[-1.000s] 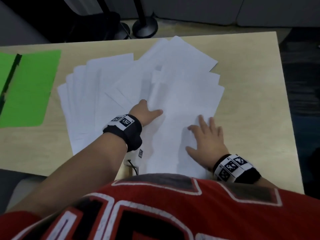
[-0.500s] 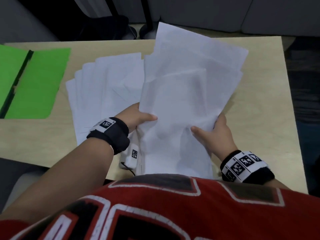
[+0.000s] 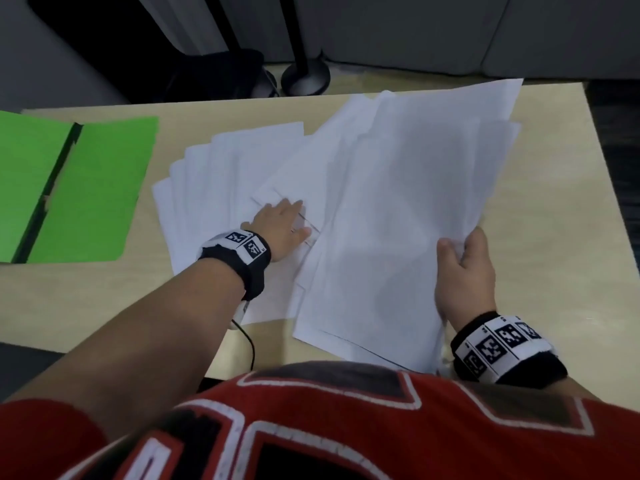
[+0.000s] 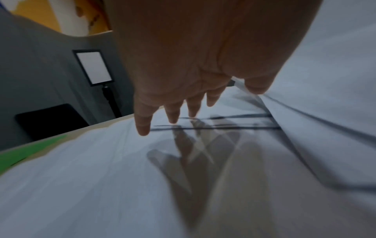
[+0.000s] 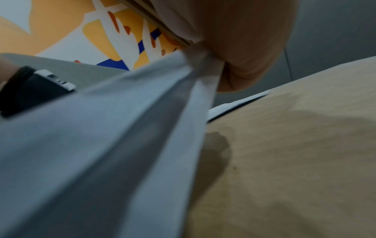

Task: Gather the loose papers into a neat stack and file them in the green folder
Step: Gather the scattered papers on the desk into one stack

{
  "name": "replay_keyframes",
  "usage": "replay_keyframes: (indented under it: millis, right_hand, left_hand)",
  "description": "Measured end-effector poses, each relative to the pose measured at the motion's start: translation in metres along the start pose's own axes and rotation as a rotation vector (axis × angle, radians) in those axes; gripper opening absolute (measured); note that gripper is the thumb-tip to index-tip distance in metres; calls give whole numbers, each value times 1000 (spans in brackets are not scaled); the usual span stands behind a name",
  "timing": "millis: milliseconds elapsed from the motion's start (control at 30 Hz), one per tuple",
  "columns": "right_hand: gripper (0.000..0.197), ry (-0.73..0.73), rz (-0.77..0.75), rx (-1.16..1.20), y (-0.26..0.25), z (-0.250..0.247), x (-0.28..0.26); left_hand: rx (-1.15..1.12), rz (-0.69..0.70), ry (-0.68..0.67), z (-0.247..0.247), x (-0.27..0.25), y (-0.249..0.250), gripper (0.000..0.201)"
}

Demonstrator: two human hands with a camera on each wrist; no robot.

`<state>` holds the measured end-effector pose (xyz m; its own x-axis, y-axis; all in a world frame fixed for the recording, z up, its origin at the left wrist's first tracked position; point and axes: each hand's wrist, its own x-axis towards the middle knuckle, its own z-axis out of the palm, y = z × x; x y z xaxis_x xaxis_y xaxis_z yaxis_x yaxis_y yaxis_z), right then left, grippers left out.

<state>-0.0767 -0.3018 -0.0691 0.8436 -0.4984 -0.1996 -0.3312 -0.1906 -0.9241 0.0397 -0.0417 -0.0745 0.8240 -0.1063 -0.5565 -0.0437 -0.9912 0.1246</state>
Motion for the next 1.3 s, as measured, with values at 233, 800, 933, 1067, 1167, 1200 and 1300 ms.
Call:
replay_keyframes:
  millis: [233, 800, 933, 1067, 1167, 1200, 1300]
  right_hand:
    - [11, 101, 80, -27, -9, 23, 10]
    - [39, -127, 346, -101, -15, 77, 27]
    - [42, -251, 296, -33, -15, 67, 30]
    - [50, -355, 234, 67, -25, 55, 27]
    - [50, -412, 165, 84, -32, 48, 25]
    - [48, -422, 151, 83, -33, 46, 24]
    - [36, -434, 99, 56, -36, 40, 20]
  left_hand:
    - [50, 147, -35, -7, -8, -20, 49]
    - [-369, 66, -85, -15, 6, -19, 33]
    - [-641, 131, -232, -14, -9, -34, 37]
    - [-843, 110, -229, -18, -22, -36, 56]
    - [-990, 92, -183, -23, -27, -24, 72]
    - [-1001, 115, -182, -26, -31, -18, 67]
    - [-988, 144, -154, -27, -37, -9, 41]
